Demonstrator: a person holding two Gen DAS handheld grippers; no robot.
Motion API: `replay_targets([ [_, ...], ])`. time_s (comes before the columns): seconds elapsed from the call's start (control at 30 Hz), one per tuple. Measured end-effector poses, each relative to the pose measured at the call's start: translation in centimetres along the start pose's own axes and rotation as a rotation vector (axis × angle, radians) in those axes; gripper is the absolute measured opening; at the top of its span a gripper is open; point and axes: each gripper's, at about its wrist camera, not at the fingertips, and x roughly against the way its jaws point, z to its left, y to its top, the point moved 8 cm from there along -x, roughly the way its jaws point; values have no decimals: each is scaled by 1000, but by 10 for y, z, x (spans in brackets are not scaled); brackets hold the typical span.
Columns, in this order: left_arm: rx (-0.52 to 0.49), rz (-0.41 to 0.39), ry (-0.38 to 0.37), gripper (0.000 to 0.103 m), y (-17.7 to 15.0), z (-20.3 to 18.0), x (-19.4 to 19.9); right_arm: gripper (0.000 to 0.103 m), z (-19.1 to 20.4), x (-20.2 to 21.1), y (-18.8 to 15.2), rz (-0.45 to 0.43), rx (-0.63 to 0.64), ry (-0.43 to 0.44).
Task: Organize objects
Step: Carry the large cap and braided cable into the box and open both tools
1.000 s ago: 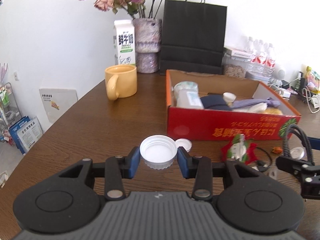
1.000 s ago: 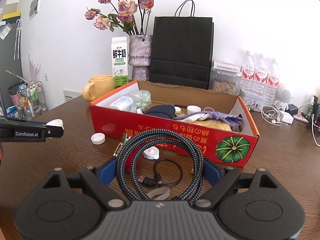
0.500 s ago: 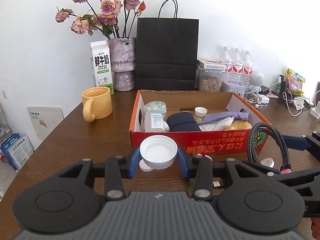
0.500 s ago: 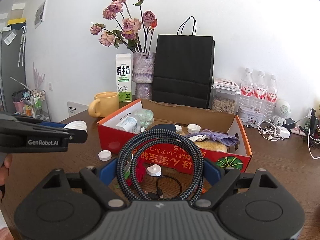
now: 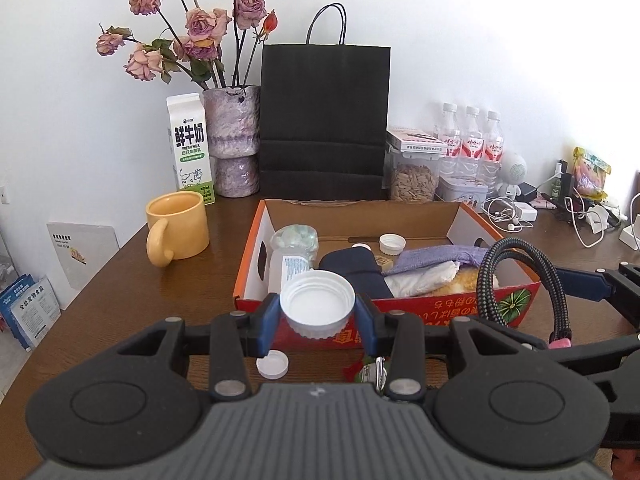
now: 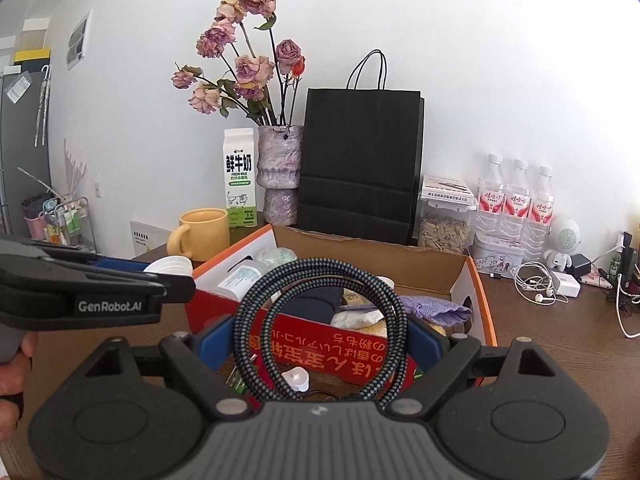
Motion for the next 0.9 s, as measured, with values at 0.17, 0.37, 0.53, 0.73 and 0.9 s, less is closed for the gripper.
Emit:
replay_targets([
  [0.17,-1,1,2,41,9,-3,-14,88,-4,-13,8,-3,3,0],
  [0.37,8,4,1,41,17,-4,-34,88,-12,-32,15,-2,-5,0],
  [0.53,18,9,-1,41,25,-4,-54,88,-21,-52,21,-2,-13,-2],
  [0.73,28,12,-2,41,36,-3,-82,88,-32,-79,29,-2,-22,-3],
  [0.9,37,19,-2,41,43,-3,-105,88,-40,-103,33,5,-27,-9],
])
